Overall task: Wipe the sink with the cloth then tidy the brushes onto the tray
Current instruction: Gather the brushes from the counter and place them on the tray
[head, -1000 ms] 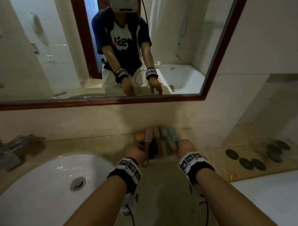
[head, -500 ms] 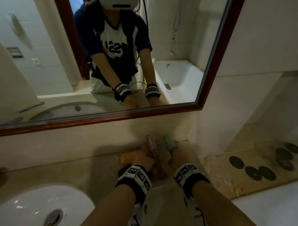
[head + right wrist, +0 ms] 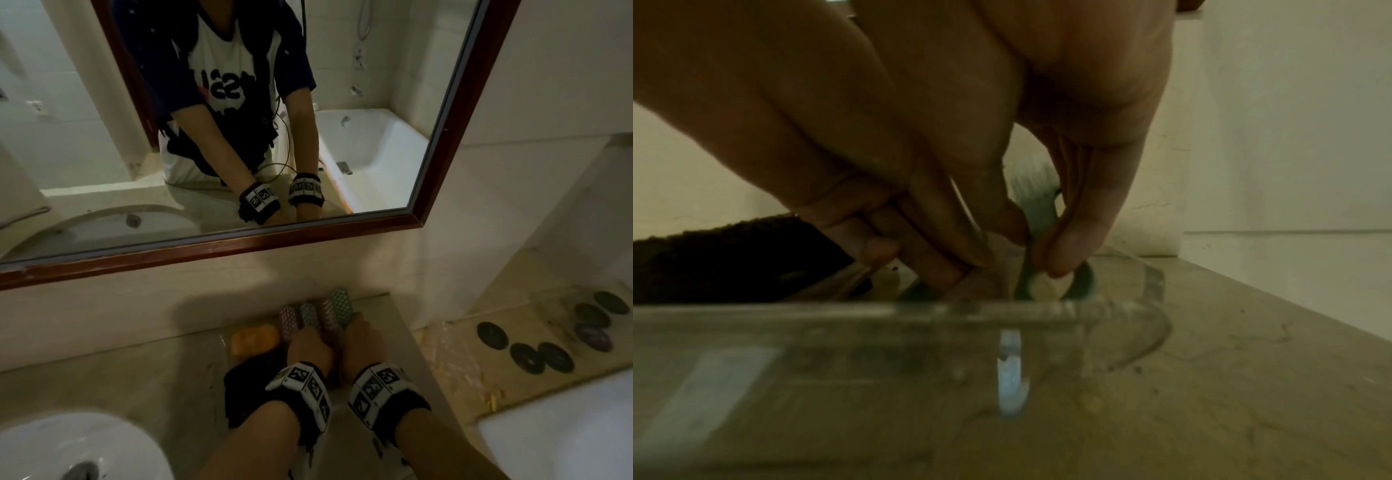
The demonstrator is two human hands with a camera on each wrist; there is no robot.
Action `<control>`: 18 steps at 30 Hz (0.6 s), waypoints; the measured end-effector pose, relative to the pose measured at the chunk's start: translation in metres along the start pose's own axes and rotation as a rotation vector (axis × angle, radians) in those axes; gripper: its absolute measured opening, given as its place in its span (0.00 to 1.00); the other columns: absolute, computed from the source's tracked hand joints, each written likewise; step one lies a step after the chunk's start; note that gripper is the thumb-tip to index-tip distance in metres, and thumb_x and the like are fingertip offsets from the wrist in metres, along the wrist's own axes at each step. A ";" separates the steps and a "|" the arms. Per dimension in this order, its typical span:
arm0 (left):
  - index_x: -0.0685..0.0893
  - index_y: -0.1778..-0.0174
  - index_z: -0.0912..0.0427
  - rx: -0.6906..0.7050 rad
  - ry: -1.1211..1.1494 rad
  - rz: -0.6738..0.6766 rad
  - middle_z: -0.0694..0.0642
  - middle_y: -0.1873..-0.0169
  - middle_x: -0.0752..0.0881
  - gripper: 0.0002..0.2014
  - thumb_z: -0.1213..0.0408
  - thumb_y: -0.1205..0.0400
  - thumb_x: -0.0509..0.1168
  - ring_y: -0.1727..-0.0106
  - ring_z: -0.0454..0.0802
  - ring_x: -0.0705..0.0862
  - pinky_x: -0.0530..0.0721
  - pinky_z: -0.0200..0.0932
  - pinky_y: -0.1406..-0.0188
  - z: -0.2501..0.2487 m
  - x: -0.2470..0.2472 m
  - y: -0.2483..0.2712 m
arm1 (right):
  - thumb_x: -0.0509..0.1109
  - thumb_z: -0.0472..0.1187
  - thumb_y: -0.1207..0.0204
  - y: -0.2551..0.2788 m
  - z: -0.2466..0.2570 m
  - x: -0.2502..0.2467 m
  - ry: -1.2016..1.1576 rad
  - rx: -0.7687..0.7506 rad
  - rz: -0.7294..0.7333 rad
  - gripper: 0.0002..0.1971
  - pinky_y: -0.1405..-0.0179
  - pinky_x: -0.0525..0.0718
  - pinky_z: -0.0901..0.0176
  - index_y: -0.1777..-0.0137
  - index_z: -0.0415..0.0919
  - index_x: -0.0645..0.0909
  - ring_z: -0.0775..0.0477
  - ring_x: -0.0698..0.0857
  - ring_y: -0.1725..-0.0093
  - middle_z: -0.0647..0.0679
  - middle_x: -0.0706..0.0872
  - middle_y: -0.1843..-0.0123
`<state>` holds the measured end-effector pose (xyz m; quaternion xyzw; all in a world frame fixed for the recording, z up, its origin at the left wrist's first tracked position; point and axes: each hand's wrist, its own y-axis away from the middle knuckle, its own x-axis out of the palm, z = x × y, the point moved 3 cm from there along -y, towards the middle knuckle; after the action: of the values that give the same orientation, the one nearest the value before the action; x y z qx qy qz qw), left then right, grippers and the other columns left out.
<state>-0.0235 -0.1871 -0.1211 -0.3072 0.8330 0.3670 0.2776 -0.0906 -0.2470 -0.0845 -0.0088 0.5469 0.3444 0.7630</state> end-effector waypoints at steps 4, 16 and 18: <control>0.84 0.47 0.69 -0.056 -0.039 -0.026 0.66 0.44 0.87 0.13 0.63 0.18 0.61 0.43 0.63 0.86 0.85 0.51 0.46 0.005 0.000 0.000 | 0.62 0.44 0.18 -0.002 0.001 0.003 0.035 -0.003 -0.009 0.21 0.44 0.81 0.53 0.31 0.33 0.67 0.38 0.82 0.36 0.37 0.80 0.33; 0.83 0.52 0.69 -0.030 -0.031 -0.007 0.68 0.42 0.85 0.13 0.63 0.15 0.57 0.41 0.64 0.84 0.83 0.50 0.44 0.004 -0.006 0.007 | 0.58 0.40 0.16 -0.001 0.002 0.009 0.133 -0.019 0.029 0.21 0.39 0.79 0.52 0.27 0.31 0.64 0.38 0.81 0.33 0.36 0.79 0.31; 0.83 0.45 0.71 -0.047 -0.026 -0.023 0.68 0.41 0.85 0.15 0.63 0.15 0.57 0.40 0.64 0.84 0.83 0.50 0.44 0.007 -0.006 0.008 | 0.57 0.42 0.15 -0.001 0.003 0.011 0.117 -0.035 0.024 0.18 0.42 0.79 0.52 0.31 0.32 0.72 0.37 0.82 0.35 0.37 0.82 0.33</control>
<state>-0.0232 -0.1749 -0.1174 -0.3182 0.8170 0.3871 0.2853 -0.0863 -0.2410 -0.0925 -0.0357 0.5846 0.3620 0.7252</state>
